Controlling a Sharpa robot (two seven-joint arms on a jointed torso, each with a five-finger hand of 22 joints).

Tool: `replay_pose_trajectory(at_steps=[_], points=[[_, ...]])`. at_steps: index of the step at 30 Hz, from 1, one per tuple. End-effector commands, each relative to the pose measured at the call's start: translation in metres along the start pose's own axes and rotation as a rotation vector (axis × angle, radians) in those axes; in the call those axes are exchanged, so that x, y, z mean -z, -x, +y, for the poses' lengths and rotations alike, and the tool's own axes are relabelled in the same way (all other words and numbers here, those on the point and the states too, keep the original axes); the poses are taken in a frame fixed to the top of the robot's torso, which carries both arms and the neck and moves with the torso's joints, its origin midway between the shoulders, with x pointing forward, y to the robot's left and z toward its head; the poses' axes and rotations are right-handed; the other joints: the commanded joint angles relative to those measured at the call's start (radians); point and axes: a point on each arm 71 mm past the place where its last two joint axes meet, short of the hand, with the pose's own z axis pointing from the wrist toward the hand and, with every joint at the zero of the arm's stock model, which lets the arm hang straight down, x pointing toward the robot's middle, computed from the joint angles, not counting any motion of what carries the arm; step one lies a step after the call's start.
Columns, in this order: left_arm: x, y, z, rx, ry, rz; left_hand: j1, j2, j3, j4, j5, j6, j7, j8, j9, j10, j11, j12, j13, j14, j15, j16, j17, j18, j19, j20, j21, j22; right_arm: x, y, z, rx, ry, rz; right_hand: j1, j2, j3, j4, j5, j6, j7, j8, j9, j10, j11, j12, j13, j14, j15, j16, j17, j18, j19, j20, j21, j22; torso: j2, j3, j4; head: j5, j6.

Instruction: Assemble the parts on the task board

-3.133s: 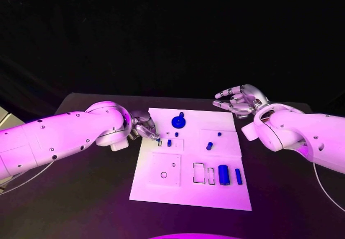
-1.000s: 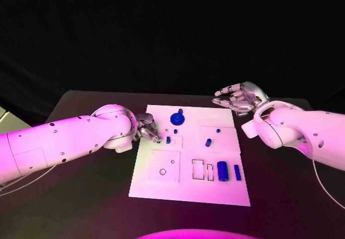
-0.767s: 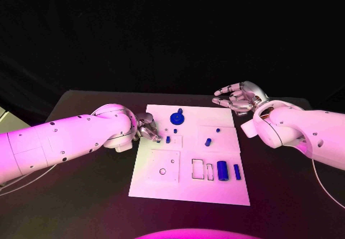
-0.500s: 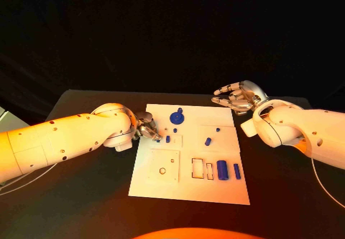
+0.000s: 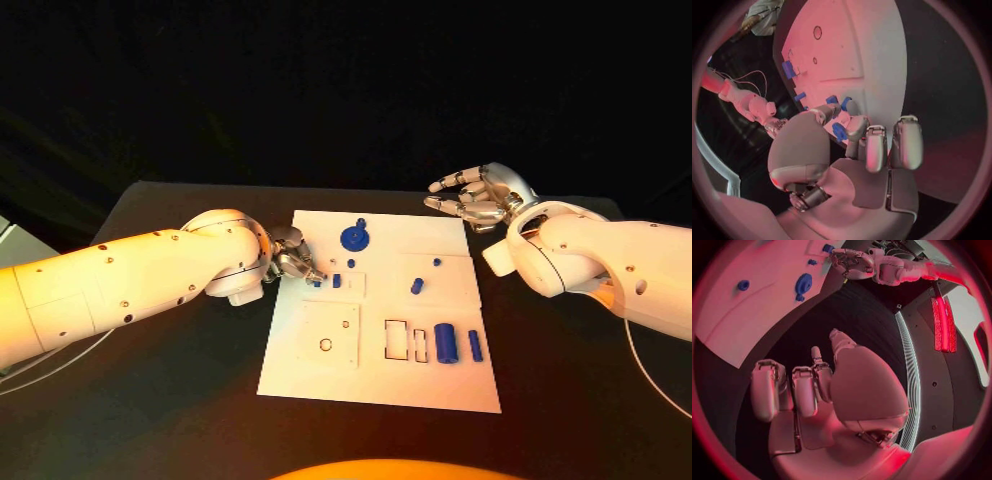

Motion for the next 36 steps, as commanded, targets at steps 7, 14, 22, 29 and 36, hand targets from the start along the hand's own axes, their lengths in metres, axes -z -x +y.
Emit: replay_pose_trajectory(at_steps=[7, 14, 22, 29, 36], points=[[0.001, 0.003, 0.007, 0.028, 0.016, -0.02, -0.001, -0.006, -0.059, 0.04, -0.013, 0.003, 0.005, 0.001, 0.001, -0.008, 0.0, 0.0, 0.003, 0.097, -0.005, 0.005, 0.237, -0.004, 0.0, -0.007, -0.005, 0.035, 0.0, -0.001, 0.0, 0.002, 0.011, 0.012, -0.011, 0.005, -0.005, -0.001, 0.003, -0.01, 0.001, 0.006, 0.001, -0.007, -0.001, -0.003, 0.127, 0.062, -0.006, -0.007, 0.087, 0.01, 0.015, -0.005, -0.01, 0.12, 0.0, -0.0003, -0.0004, -0.001, 0.005], [0.004, 0.009, 0.011, 0.087, 0.017, -0.03, -0.019, -0.006, -0.121, 0.073, -0.076, -0.011, 0.014, -0.005, 0.003, -0.017, 0.007, -0.007, -0.007, 0.095, -0.001, 0.003, 0.232, -0.002, -0.006, -0.004, -0.011, 0.027, 0.0, 0.0, -0.001, 0.002, 0.009, 0.01, -0.011, 0.005, -0.005, -0.001, 0.003, -0.01, 0.001, 0.006, 0.001, -0.007, -0.001, -0.003, 0.127, 0.062, -0.006, -0.007, 0.087, 0.01, 0.015, -0.005, -0.01, 0.12, 0.0, -0.0003, 0.0003, -0.002, 0.008], [0.005, 0.013, 0.014, 0.257, -0.014, 0.008, -0.009, 0.07, -0.345, 0.075, -0.297, -0.063, 0.039, -0.053, -0.024, -0.046, 0.029, -0.019, -0.033, 0.091, 0.017, -0.005, 0.215, 0.003, -0.02, 0.014, -0.026, 0.009, 0.0, 0.0, -0.002, 0.005, 0.004, 0.012, -0.012, 0.005, -0.006, 0.0, 0.002, -0.011, 0.001, 0.006, 0.001, -0.011, -0.001, -0.009, 0.123, 0.061, -0.006, -0.009, 0.082, 0.012, 0.011, -0.005, -0.018, 0.114, -0.001, -0.0008, -0.0005, -0.004, 0.013], [0.008, 0.02, 0.022, 0.421, -0.066, 0.002, 0.054, 0.134, -0.49, 0.075, -0.307, -0.13, 0.077, -0.101, -0.067, -0.155, 0.064, -0.1, -0.165, 0.069, 0.048, -0.036, 0.153, 0.024, -0.091, 0.039, -0.084, -0.075, 0.002, -0.002, -0.002, 0.087, 0.038, 0.049, 0.01, -0.002, 0.017, 0.001, -0.001, -0.006, -0.009, 0.029, 0.009, -0.309, -0.015, -0.559, -0.311, 0.035, -0.018, -0.072, -0.019, 0.037, -0.036, -0.016, -0.142, 0.031, -0.001, 0.0002, -0.0009, -0.011, 0.02], [0.016, 0.032, 0.027, 0.66, -0.255, -0.046, 0.206, 0.186, -0.494, 0.073, -0.29, -0.225, 0.127, -0.13, -0.124, -0.395, 0.111, -0.268, -0.384, -0.089, 0.091, -0.213, -0.148, 0.09, -0.341, 0.075, -0.311, -0.371, 0.009, -0.007, -0.001, 0.245, 0.1, 0.14, 0.136, -0.072, 0.243, -0.019, 0.005, 0.039, -0.007, 0.035, 0.005, -0.319, -0.014, -1.002, -0.721, 0.034, -0.019, -0.099, -0.048, 0.042, -0.038, -0.022, -0.182, 0.011, 0.0, 0.0003, -0.0003, -0.039, 0.036]])
